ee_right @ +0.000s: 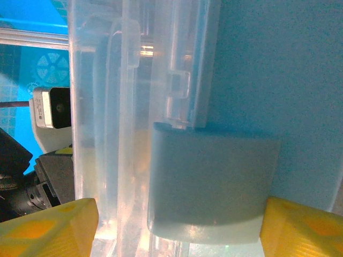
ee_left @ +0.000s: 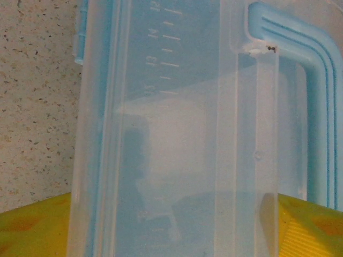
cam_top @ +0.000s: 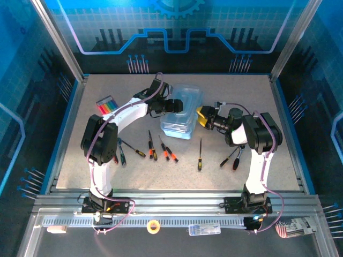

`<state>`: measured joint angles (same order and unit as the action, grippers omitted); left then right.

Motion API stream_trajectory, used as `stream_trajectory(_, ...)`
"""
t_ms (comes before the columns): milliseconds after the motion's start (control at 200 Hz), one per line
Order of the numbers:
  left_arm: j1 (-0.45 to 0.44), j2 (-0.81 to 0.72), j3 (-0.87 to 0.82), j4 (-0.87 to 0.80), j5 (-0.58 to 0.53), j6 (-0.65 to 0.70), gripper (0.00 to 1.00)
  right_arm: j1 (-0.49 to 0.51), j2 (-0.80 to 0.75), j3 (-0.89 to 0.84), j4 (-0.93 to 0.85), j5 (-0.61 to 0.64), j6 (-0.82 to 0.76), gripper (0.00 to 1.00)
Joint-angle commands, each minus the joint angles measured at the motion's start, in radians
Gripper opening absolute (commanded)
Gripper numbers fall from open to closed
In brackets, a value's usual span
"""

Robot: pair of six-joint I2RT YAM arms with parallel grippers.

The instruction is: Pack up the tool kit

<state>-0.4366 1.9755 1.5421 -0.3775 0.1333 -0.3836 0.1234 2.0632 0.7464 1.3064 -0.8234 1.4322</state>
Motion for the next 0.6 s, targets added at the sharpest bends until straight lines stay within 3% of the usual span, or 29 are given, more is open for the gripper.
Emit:
stream_trajectory(0,0.001,0.101,-0.051,-0.190,-0.129,-0.013,0.79,0.013,-0.055,0.054,0.119,-0.082,0.020,0.77)
stream_trajectory(590,0.001,0.128,-0.014,-0.212,-0.128,-0.012,0.78,-0.082,-0.101,-0.033,0.109,-0.063,0.017,0.72)
